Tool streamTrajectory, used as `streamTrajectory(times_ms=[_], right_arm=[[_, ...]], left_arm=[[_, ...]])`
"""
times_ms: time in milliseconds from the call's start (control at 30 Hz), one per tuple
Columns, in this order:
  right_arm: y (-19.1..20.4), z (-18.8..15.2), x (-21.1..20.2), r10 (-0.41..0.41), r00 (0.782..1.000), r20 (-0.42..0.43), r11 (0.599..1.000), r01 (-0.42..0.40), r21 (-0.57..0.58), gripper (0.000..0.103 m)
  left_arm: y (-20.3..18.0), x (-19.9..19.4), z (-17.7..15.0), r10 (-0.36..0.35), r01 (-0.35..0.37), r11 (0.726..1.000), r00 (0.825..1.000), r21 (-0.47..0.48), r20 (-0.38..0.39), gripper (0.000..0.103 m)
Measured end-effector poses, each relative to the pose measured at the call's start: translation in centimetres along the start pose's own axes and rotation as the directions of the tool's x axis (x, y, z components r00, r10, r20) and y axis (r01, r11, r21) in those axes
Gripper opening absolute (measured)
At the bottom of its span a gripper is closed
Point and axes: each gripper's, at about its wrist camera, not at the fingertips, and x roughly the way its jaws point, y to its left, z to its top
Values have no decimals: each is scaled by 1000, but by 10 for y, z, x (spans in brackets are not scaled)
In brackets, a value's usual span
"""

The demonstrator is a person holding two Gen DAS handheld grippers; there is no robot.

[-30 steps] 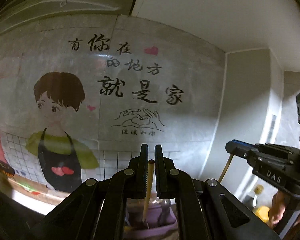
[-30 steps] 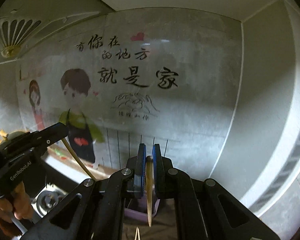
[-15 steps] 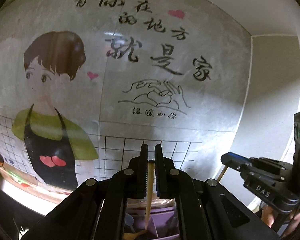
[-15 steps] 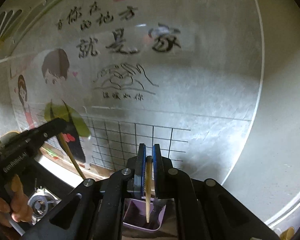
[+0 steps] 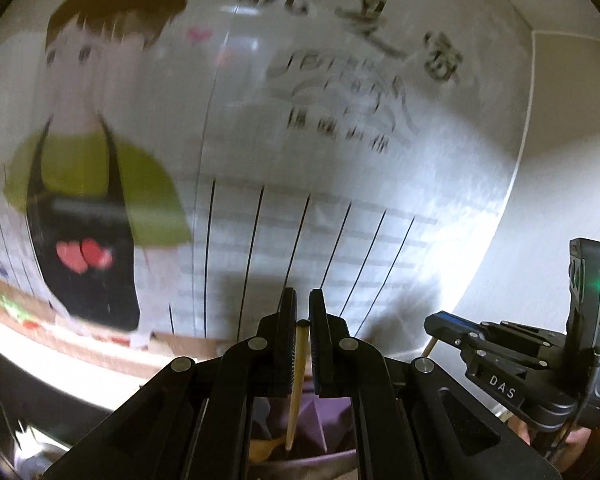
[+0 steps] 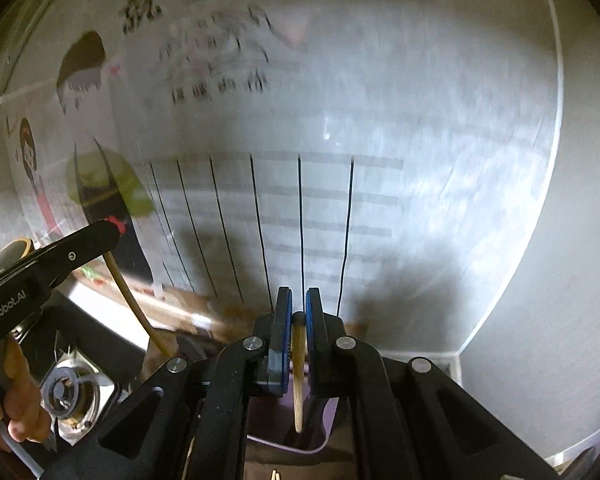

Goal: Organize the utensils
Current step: 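Open both tools to drop the chopsticks into the caddy, then lower both tools back to the cloth toward the remaining chopsticks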

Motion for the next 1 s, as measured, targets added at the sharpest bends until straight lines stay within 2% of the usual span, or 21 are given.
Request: streamTrajectory(times_ms=[267,333,400,433,500,567,700,800,1000], right_arm=[[-5,-13,8,-54,998,-12,998,53,-33,8],[-2,-15,7,-66,998,-17,996,65,-54,16],[-2,-16,1,-74,997,0,995,74,-64,40],[-2,-16,-5,-81,997,17,995,82,-64,43],[-3,-16,-18,-91,995,45,993,94,-66,44],[-2,-16,-30,-103,993,62,992,107,-68,45],[1,-28,-58,-119,990,80,989,125,-76,48],[5,-48,-76,-135,988,73,986,142,-91,53],[17,-105,-100,-176,984,23,979,177,-103,53]], left_arm=[[13,31,-30,16,-21,999,994,-50,-106,8],[15,32,-33,13,-20,998,993,-55,-117,9],[15,27,-31,9,-16,998,994,-63,-110,12],[15,22,-29,7,-13,998,995,-66,-98,13],[15,9,-23,5,-9,998,998,-70,-65,24],[14,-7,-19,11,-13,997,999,-70,-31,28],[15,-40,-21,7,-7,998,1000,-66,-8,30],[16,-62,-34,14,-14,999,1000,-51,-15,34],[21,-93,-93,65,-64,998,993,9,-102,36]])
